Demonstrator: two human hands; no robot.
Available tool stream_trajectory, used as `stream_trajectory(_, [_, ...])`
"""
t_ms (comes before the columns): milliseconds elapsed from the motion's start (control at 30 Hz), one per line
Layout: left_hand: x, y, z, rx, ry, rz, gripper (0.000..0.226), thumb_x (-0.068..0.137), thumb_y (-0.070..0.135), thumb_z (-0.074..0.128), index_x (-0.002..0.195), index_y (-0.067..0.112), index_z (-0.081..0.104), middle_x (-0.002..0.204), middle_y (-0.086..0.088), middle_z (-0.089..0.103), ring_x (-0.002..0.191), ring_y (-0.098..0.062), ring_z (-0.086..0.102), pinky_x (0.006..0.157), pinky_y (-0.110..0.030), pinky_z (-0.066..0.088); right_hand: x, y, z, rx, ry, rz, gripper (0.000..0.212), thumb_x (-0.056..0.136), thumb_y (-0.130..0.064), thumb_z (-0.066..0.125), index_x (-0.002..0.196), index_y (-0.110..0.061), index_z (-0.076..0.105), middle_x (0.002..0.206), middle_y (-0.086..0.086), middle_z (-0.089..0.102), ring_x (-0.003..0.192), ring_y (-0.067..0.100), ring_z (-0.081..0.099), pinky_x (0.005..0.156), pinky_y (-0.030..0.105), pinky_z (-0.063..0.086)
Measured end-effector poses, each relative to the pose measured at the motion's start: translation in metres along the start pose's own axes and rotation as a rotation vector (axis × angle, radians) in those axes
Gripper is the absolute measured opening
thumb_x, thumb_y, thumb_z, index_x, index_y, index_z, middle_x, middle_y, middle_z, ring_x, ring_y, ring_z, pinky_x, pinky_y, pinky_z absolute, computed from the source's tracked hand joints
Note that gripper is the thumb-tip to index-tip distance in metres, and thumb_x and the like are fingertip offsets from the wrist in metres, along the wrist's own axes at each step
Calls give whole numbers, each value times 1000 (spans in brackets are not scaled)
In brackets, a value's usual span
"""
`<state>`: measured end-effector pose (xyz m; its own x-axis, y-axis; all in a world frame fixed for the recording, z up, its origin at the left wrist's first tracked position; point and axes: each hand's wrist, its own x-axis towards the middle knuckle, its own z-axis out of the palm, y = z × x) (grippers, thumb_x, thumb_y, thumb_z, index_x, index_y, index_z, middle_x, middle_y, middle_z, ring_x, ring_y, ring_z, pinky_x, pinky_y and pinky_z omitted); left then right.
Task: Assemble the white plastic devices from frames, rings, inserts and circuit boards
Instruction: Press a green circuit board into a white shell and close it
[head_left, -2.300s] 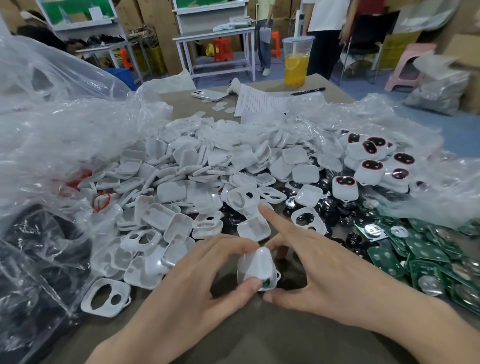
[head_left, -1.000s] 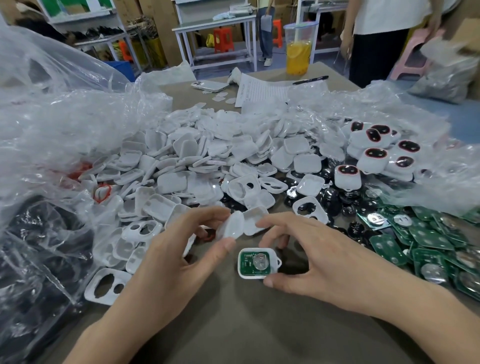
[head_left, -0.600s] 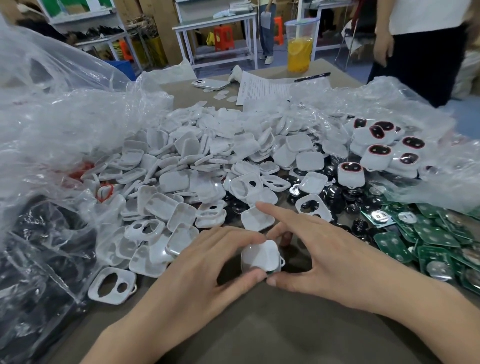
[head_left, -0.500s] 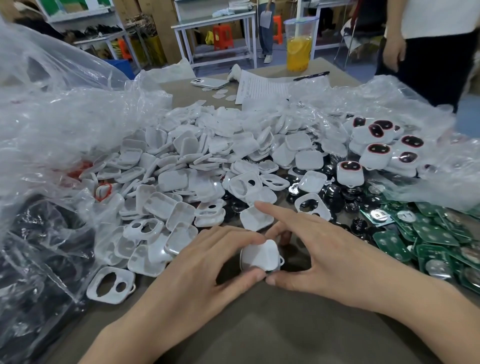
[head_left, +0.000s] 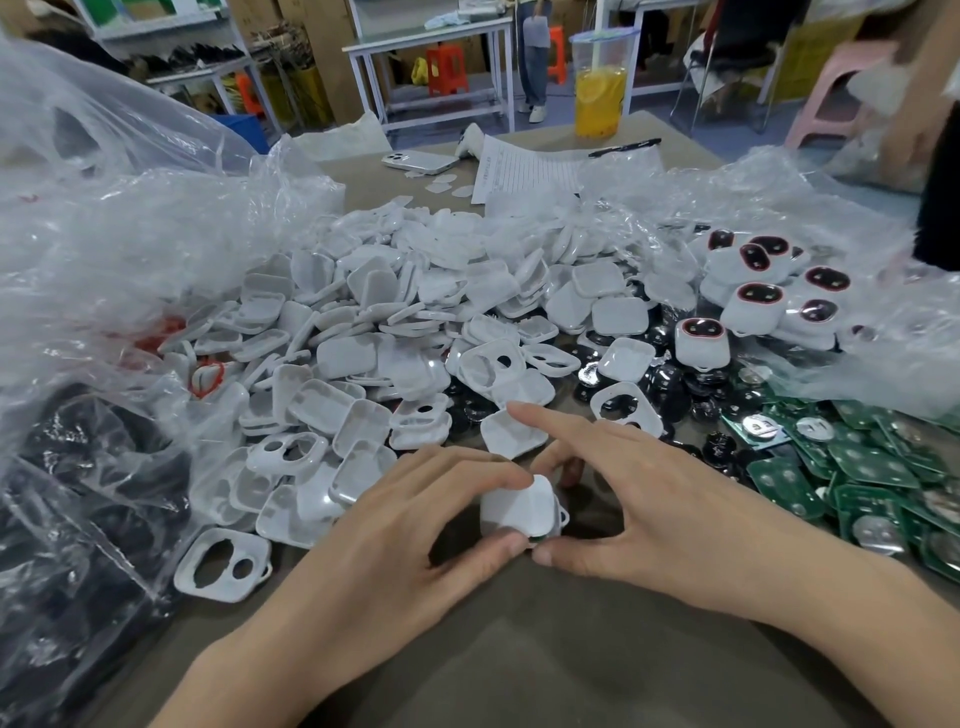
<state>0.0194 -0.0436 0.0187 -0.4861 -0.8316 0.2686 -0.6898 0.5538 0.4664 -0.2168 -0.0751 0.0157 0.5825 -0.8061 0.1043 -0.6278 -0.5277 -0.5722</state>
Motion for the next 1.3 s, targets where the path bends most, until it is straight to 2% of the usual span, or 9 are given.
stream_trajectory(200, [1,0,-1,-2,-36,-6,33,96,54,54,126,41,58,127,31,53,125,8,50,101,-14,39,1,-2,-1,0,-12,-13,84,76,-72,56,141,-71,2,123,-39,45,120,-11,40,98,2,26])
stream_trajectory(400, [2,-1,0,-8,-42,-11,32,96,50,58,125,38,59,126,31,54,125,8,49,100,-7,35,1,-1,0,-4,-14,-15,83,77,-72,55,143,-68,4,120,-35,49,117,-7,42,97,3,28])
stream_trajectory(567, [0,-3,1,-61,-30,-22,31,96,52,58,125,42,56,125,30,57,122,4,54,98,-11,39,0,0,0,-3,-11,-15,82,77,-72,55,141,-72,3,117,-34,52,116,-10,42,97,6,32])
stream_trajectory(700, [-1,-6,3,-241,82,-74,35,92,48,64,125,41,58,120,25,65,114,0,62,94,-11,44,-1,2,0,-14,-9,-9,85,76,-73,57,142,-71,4,117,-30,53,119,-5,42,98,7,33])
stream_trajectory(800, [1,-9,2,-278,190,-89,35,90,46,65,124,40,59,119,22,67,113,-6,65,92,-12,46,-1,2,0,-12,-18,-32,84,79,-68,60,144,-66,6,117,-36,50,117,-3,44,99,7,30])
stream_trajectory(933, [4,-13,-1,-280,321,-138,31,93,42,71,121,38,59,117,21,68,107,-4,66,88,-9,46,0,3,0,-4,-21,-57,78,81,-63,63,142,-63,15,118,-39,48,113,-6,45,97,6,30])
stream_trajectory(1033, [5,-14,-1,-261,370,-180,32,90,44,69,119,40,58,115,25,66,101,-2,66,84,-7,45,-1,3,-1,-19,-14,-85,62,82,-64,60,134,-62,27,117,-37,50,113,-5,46,95,7,31])
stream_trajectory(1200, [4,-17,0,-214,374,-231,32,86,47,64,117,48,56,115,31,65,101,2,65,84,-5,44,0,3,-2,-98,-37,-145,35,89,-63,55,123,-54,53,117,-30,52,112,4,49,95,18,39])
stream_trajectory(1300, [4,-17,-2,-186,351,-211,33,88,45,64,120,45,56,117,28,65,102,0,65,85,-7,46,-1,4,-1,-76,-18,-155,29,88,-59,59,115,-49,64,114,-27,54,108,4,51,93,17,39])
